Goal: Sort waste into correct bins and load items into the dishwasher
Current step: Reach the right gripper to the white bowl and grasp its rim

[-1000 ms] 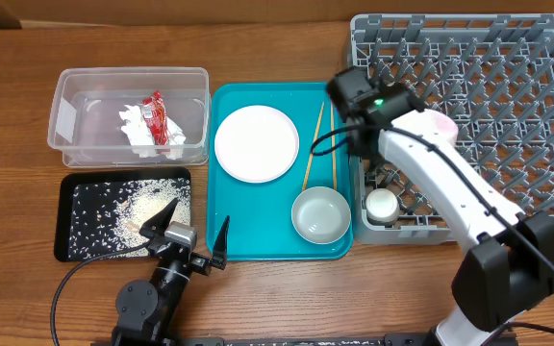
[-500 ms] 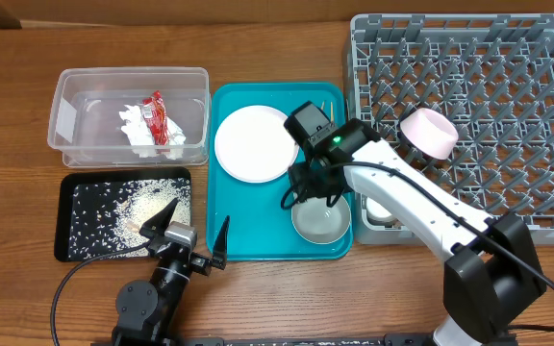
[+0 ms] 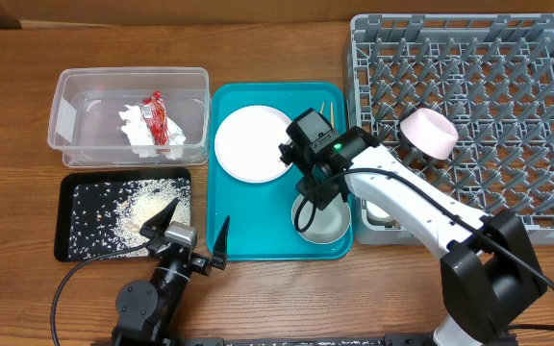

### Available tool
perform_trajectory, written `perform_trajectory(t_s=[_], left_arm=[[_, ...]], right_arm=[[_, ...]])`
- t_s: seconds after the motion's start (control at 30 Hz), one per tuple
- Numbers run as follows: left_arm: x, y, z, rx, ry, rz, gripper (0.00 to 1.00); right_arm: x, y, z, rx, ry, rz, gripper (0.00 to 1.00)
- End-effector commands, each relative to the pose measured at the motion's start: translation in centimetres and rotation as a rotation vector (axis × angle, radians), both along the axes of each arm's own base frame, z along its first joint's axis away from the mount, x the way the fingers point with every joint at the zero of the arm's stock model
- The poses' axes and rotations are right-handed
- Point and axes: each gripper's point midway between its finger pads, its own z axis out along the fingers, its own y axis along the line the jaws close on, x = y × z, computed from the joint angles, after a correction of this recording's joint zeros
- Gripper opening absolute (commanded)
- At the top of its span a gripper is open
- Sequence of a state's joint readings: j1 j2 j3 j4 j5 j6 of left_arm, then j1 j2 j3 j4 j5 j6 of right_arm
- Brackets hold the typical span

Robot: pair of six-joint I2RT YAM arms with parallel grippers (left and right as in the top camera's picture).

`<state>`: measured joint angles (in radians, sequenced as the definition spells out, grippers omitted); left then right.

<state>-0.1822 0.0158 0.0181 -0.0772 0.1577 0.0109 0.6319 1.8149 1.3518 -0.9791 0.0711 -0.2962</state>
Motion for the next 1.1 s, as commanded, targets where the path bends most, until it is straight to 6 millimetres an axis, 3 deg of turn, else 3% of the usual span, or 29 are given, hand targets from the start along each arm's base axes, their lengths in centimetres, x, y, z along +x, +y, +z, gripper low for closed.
perform_trajectory(t_s=[0.0,0.53,0.73,0.77,0.83,0.97,1.07], left_arm=[[0.0,0.0,0.0,0.006,-0.010,-0.006,1.00],[0.0,0.0,0.0,0.006,-0.010,-0.006,1.00],[0.0,0.0,0.0,0.006,-0.010,-0.006,1.00],[0.0,0.0,0.0,0.006,-0.010,-0.006,1.00],[0.0,0.0,0.0,0.006,-0.010,-0.006,1.00],[0.0,0.0,0.0,0.006,-0.010,-0.006,1.00],[0.0,0.0,0.0,0.006,-0.010,-0.006,1.00]], right_arm=[[-0.5,0.5,-1.0,0.013,0.044,0.085,0.51],[-1.7,0.7,-4.3,-0.002,0.153,0.103,0.33],[-2.1,1.1,-4.5,0.019,0.180,0.104,0.26],[-2.0,1.1,-4.4,0.021,0.177,0.103,0.13],[-1.8,1.1,-3.8,0.017,0.168,0.077,0.05],[-0.4,1.2,-1.4,0.020,0.112,-0.003,0.04],[0.4,1.6,1.6,0.051,0.065,-0.035,0.04]])
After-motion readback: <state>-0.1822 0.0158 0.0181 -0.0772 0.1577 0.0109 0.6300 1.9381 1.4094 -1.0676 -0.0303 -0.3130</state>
